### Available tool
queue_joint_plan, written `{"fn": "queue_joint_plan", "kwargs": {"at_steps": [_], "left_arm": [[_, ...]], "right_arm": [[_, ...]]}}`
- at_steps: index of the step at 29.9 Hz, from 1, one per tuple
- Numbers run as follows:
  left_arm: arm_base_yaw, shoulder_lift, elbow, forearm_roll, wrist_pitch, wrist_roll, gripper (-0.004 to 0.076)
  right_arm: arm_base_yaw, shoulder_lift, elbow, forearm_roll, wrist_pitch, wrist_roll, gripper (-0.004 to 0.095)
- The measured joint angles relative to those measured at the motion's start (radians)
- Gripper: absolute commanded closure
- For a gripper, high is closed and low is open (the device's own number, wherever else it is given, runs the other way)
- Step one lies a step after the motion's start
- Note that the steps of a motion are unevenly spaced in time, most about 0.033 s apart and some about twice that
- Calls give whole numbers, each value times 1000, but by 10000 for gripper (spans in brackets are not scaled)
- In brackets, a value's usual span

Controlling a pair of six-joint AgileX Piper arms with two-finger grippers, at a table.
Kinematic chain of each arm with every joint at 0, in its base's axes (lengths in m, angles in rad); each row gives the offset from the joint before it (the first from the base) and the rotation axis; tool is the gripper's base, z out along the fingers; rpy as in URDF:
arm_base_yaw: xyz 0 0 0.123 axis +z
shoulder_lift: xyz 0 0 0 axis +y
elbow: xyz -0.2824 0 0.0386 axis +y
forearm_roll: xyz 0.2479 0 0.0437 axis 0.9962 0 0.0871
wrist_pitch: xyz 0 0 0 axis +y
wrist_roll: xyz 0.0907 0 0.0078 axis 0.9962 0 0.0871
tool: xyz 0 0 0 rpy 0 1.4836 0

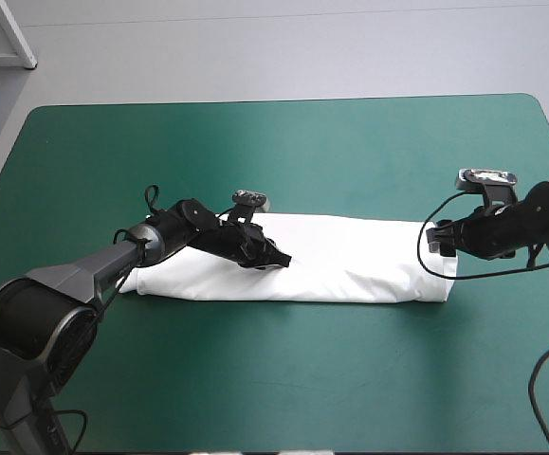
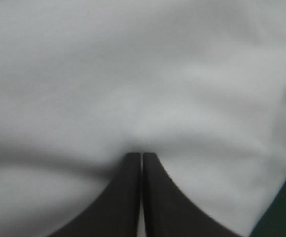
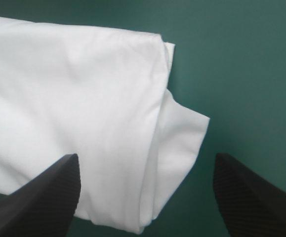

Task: Fold the cloth

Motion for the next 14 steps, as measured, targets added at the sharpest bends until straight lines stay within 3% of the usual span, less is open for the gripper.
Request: {"fn": "queue_joint_plan", "kwargs": {"at_steps": [10,14], "left_arm": [[0,0,0,0,0,0,705],[0,0,0,0,0,0,705]], "right_arm": [[0,163,0,31,-15,-49,262],[0,206,0,48,-15,-72,345]]}}
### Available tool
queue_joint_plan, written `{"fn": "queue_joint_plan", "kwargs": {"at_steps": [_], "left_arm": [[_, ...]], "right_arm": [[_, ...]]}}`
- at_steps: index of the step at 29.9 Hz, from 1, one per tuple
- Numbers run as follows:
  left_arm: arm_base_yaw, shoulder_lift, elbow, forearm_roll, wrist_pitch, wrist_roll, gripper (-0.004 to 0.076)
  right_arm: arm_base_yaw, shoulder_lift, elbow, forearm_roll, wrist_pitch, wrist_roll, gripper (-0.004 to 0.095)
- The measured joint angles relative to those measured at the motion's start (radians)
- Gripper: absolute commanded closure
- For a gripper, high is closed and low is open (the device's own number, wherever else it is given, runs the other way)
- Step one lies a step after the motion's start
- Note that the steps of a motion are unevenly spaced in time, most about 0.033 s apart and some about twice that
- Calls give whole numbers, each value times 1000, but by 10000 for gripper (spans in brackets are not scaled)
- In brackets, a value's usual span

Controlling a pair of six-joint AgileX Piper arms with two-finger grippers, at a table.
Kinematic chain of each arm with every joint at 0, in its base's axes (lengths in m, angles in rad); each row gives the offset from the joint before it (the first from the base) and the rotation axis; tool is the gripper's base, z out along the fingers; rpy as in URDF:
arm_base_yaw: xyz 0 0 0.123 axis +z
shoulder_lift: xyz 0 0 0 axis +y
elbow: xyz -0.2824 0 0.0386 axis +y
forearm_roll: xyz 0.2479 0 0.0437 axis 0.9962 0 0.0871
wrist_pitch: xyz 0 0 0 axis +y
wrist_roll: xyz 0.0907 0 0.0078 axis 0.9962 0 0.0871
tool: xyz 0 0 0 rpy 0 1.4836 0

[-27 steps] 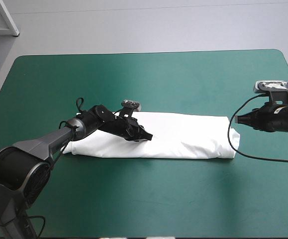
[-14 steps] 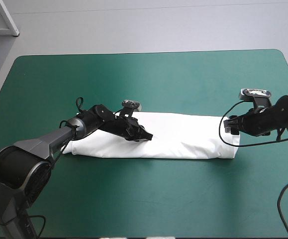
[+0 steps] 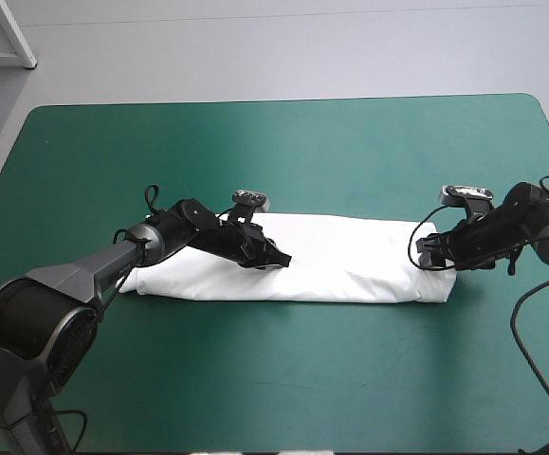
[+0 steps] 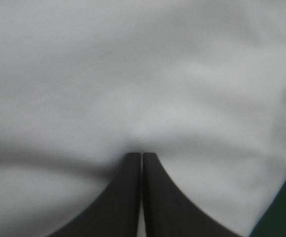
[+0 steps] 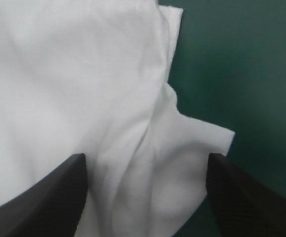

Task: Fold the cloth

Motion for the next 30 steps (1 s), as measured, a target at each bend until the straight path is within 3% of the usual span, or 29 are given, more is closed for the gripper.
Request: {"fn": "queue_joint_plan", "kwargs": {"at_steps": [4,14,16,20,24,30], "left_arm": [[0,0,0,0,0,0,705],[0,2,0,-1,-5,0,705],[0,2,0,-2,-5,0,705],[0,2,0,-3,-5,0,705],[0,2,0,-5,-3,0,705],[0,2,0,-7,-3,0,705]], "right_arm": [[0,19,2,34,0,-39,459],[-10,58,39,142,-13,-138,487],[-16,69,38,158,-2,-149,589],[-26,85,37,205,5,-218,906],[-25,106,40,290,25,-266,920],[-14,82,49,319,22,-281,920]]}}
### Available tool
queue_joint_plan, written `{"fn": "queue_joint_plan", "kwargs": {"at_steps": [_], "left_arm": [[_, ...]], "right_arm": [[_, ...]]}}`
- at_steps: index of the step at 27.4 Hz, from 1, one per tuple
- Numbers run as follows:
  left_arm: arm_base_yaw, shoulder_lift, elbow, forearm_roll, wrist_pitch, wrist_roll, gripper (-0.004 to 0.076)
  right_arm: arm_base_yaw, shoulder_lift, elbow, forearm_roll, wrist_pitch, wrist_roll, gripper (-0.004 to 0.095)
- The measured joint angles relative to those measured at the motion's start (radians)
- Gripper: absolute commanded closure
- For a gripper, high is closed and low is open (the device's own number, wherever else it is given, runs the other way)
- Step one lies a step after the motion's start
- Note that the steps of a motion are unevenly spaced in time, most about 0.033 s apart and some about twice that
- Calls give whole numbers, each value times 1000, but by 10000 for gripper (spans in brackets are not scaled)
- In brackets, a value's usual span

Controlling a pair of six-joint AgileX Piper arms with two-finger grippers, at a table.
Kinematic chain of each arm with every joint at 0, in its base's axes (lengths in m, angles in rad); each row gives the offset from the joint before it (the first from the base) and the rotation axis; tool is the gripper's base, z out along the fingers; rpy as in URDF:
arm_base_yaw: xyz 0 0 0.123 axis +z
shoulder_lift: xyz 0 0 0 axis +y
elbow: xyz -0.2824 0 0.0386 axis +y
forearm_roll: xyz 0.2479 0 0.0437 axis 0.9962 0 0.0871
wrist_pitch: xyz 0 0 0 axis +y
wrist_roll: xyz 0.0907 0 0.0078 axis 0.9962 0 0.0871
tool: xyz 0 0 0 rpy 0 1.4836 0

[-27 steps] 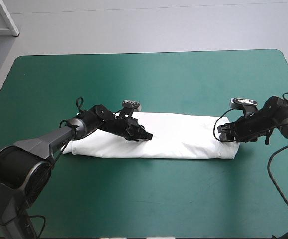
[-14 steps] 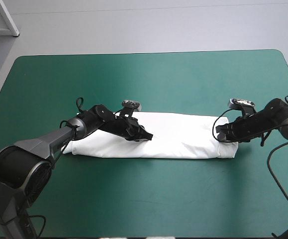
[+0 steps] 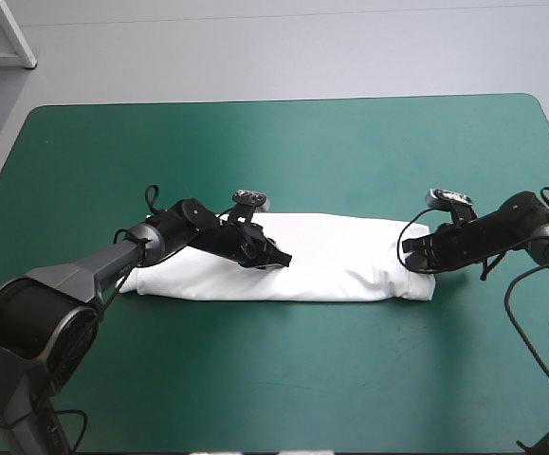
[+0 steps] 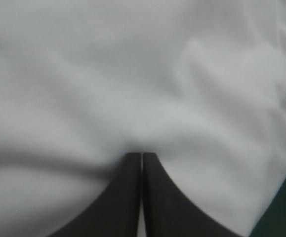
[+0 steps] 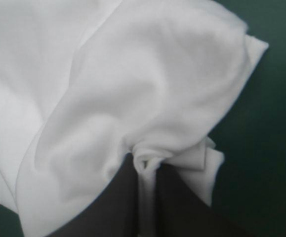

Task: Fold the cloth

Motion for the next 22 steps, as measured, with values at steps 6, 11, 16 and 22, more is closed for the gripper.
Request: {"fn": "queue_joint_plan", "kwargs": {"at_steps": [6,11,16,22], "left_arm": [[0,-2,0,-1,-12,0,705],[-3,-5,1,6,-20,0,705],[-5,-25,2,48,-41,-4,705],[129,-261,-104,412,23,-191,705]], "right_arm": [[9,-98,-25,-38,19,12,920],[48,-161,-106,-45,52,37,920],[138,-162,-182,-67,70,82,920],[295,-147,-352,-100,81,170,920]]}}
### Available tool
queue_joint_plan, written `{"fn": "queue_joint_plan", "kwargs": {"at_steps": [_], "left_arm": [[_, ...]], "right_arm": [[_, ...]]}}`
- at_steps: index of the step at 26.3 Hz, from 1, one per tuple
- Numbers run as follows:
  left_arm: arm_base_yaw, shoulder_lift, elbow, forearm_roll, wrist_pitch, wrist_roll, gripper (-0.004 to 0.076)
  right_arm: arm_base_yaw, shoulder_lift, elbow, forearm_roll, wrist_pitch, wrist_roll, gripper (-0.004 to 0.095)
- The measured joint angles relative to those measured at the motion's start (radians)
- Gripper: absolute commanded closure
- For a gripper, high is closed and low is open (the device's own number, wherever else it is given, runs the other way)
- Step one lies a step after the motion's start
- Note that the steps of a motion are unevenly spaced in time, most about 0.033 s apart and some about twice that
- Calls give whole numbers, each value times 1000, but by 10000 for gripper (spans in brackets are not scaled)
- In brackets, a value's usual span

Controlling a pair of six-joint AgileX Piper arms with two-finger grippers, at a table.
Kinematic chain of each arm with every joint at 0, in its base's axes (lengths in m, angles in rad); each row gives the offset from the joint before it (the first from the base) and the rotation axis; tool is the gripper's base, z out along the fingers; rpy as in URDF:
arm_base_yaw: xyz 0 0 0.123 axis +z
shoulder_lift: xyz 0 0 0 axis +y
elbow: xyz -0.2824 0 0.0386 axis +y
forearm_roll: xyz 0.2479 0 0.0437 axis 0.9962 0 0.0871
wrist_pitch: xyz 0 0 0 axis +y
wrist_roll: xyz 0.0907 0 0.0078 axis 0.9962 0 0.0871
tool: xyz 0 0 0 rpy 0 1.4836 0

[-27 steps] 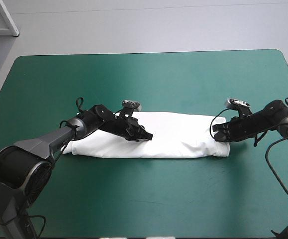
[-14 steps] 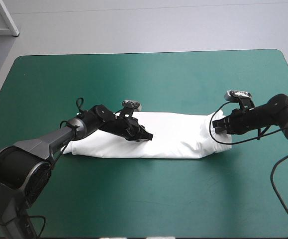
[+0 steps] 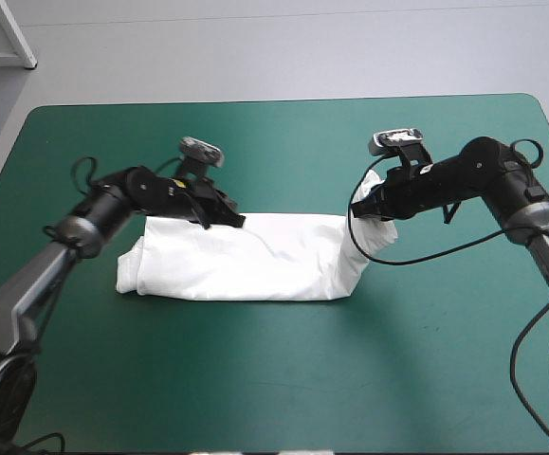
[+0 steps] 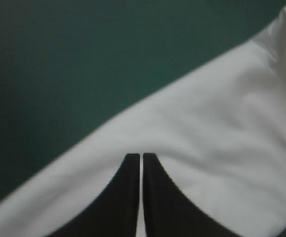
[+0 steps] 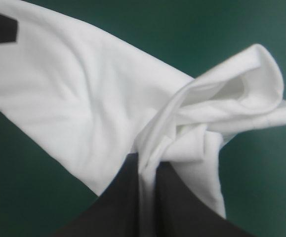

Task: Fold the cloth

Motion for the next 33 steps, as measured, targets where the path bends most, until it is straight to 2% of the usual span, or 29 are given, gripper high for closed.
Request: {"fn": "queue_joint_plan", "kwargs": {"at_steps": [1,4,8,14,19,25,29,30,33], "left_arm": [[31,-44,-27,54,27,-23,705],[164,-210,-156,288,197,-145,705],[232,-322,-213,431,300,-209,705],[232,-354,-216,467,359,-222,705],[232,-354,-216,469,384,-225,705],[232,-354,-216,469,391,-226,705],[232,-354,-216,470,393,-226,705],[232,-354,-216,470,393,-226,705],[232,-351,-216,470,395,-226,705]], "right_arm": [[21,10,-21,0,3,7,920],[136,112,-162,-5,12,42,920],[305,289,-400,-12,31,83,920],[450,524,-732,-26,90,156,920],[515,729,-985,-55,181,224,920],[555,826,-1111,-57,199,257,909],[567,834,-1121,-36,195,241,781],[567,834,-1121,-10,194,226,670],[567,834,-1122,127,191,158,477]]}}
